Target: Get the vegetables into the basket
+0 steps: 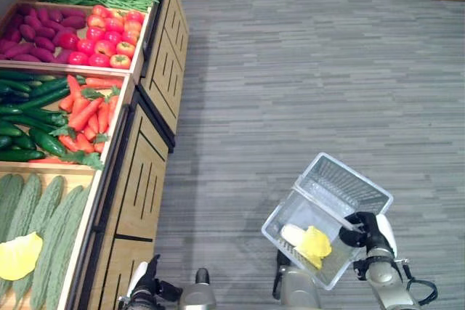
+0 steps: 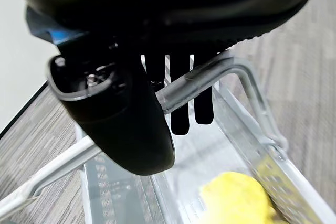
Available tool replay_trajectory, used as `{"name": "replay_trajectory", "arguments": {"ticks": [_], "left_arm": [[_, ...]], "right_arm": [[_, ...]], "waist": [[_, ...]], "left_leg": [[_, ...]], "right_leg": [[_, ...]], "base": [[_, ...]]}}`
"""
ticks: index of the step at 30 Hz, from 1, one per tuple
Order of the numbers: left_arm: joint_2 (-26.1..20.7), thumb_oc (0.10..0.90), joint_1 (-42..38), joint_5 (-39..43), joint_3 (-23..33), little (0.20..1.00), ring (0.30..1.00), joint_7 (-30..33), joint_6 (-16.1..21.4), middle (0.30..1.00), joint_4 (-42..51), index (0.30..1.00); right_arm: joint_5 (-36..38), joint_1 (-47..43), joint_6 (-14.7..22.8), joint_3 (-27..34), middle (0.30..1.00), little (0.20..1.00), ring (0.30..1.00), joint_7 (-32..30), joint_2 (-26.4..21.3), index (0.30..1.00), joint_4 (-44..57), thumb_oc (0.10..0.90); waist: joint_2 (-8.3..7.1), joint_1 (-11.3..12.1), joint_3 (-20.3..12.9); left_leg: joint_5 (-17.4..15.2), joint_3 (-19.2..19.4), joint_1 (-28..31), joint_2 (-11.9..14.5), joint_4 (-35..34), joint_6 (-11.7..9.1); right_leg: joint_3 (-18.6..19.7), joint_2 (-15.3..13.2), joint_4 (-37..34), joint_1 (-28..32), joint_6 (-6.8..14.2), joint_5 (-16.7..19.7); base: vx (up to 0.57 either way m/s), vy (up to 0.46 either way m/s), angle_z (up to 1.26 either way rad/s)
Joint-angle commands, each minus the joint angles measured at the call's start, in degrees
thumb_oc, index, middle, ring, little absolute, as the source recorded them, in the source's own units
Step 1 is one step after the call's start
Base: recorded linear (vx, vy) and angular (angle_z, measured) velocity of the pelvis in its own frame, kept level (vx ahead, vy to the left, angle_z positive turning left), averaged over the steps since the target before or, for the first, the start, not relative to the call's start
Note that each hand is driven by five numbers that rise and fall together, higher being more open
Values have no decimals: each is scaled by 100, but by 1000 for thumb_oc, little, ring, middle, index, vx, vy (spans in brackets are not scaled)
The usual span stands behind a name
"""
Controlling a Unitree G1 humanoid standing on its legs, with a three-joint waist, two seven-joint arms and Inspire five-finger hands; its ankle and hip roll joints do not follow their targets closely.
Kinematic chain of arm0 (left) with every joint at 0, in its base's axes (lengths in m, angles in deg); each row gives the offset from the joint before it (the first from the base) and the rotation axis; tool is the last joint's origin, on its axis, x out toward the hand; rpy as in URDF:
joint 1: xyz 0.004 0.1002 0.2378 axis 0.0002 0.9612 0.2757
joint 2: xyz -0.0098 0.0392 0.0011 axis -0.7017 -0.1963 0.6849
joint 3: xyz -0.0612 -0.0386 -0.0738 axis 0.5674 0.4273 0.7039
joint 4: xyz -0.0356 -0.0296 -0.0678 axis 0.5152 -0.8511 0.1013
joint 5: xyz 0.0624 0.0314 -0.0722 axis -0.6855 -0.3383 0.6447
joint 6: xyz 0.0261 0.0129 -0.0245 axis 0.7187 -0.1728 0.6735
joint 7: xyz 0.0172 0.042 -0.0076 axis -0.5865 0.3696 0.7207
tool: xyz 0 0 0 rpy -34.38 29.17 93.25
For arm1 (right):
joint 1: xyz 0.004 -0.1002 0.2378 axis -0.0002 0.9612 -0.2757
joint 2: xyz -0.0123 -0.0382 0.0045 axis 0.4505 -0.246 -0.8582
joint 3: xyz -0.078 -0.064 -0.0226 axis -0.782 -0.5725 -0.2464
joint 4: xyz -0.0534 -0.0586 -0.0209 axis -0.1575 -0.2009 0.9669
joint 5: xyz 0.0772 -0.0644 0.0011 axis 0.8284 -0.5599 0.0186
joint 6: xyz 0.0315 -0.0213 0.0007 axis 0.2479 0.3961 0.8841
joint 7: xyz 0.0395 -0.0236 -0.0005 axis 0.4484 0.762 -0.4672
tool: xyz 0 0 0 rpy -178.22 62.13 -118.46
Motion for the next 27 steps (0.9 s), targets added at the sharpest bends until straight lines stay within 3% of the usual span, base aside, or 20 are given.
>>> {"name": "replay_trajectory", "arguments": {"ticks": [1, 2, 3, 6, 7, 10, 13, 14, 18, 23, 27], "left_arm": [[-297, 900, -321, 163, -75, 1000, 1000, 246, 134, 1000, 183, 1000], [-261, 900, -440, 299, -88, 1000, 1000, 296, 137, 1000, 218, 1000], [-243, 900, -501, 349, -98, 1000, 1000, 339, 128, 1000, 198, 1000], [-193, 900, -649, 362, -151, 1000, 1000, 372, 103, 1000, 112, 1000], [-178, 900, -638, 315, -157, 1000, 1000, 431, 87, 1000, 93, 1000], [-208, 900, -608, 263, -131, 1000, 1000, 452, 56, 1000, 59, 1000], [-247, 900, -556, 256, -44, 1000, 1000, 450, 41, 1000, -8, 1000], [-323, 900, -551, 119, -32, 1000, 1000, 449, 17, 1000, -32, 1000], [-423, 900, -623, 129, -23, 1000, 1000, 467, 6, 1000, -8, 1000], [-454, 900, -693, 208, 0, 1000, 1000, 543, -56, 1000, -16, 1000], [-418, 900, -683, 332, 69, 1000, 1000, 574, -51, 1000, -46, 1000]], "right_arm": [[262, -257, 617, 370, 300, 300, 300, -408, -405, 300, 781, 400], [287, -194, 618, 454, 300, 300, 300, -444, -474, 300, 822, 400], [292, -167, 597, 497, 300, 300, 300, -486, -481, 300, 825, 400], [375, -127, 582, 658, 300, 300, 300, -585, -462, 300, 688, 400], [336, -126, 583, 621, 300, 300, 300, -666, -421, 300, 780, 400], [285, -147, 556, 558, 300, 300, 300, -664, -361, 300, 764, 400], [223, -142, 517, 530, 300, 300, 300, -620, -245, 300, 657, 400], [179, -117, 490, 579, 300, 300, 300, -628, -151, 300, 804, 400], [193, -329, 473, 439, 300, 300, 300, -644, -68, 300, 610, 400], [222, -556, 431, 207, 300, 300, 300, -615, 54, 300, 421, 400], [231, -554, 423, 182, 300, 300, 300, -566, 84, 300, 497, 400]], "waist": [[-348, -40, 72], [-413, 0, 215], [-425, 7, 262], [-422, -1, 253], [-313, 102, 177], [-346, 141, 137], [-410, 159, 38], [-496, 183, -14], [-597, 282, 27], [-562, 312, 147], [-558, 197, 163]], "left_leg": [[-294, -234, -128, -202, 1275, -209], [6, -317, -574, -246, 1910, -234], [30, -292, -760, -264, 1840, -221], [-221, -32, -1121, -358, 1050, -140], [279, -15, -1398, -280, 111, -138], [324, -9, -1265, -263, -43, -132], [145, 133, -1019, -424, -222, 16], [-52, 260, -973, -574, -108, 162], [-324, 387, -986, -680, 98, 349], [-552, 523, -664, -767, 99, 584], [-639, 490, -218, -806, -198, 535]], "right_leg": [[122, -284, 404, 42, 260, -689], [1, -290, 352, 249, 112, -829], [-78, -325, 329, 330, 102, -871], [-290, -376, 111, 634, 196, -938], [-259, -255, 15, 795, 296, -1003], [-156, -246, 44, 892, 328, -1054], [15, -314, 94, 968, 428, -1055], [123, -470, 146, 996, 523, -1021], [242, -624, 593, 809, 647, -888], [278, -770, 1875, 233, 763, -214], [43, -705, 1409, -173, 703, -153]], "base": [[46, -235, 18], [53, -196, 25], [101, -217, 85], [196, -16, 71], [242, 90, 45], [215, 69, -18], [309, 203, -63], [183, 188, -38], [149, 177, -17], [128, 139, -12], [208, 22, -3]]}}
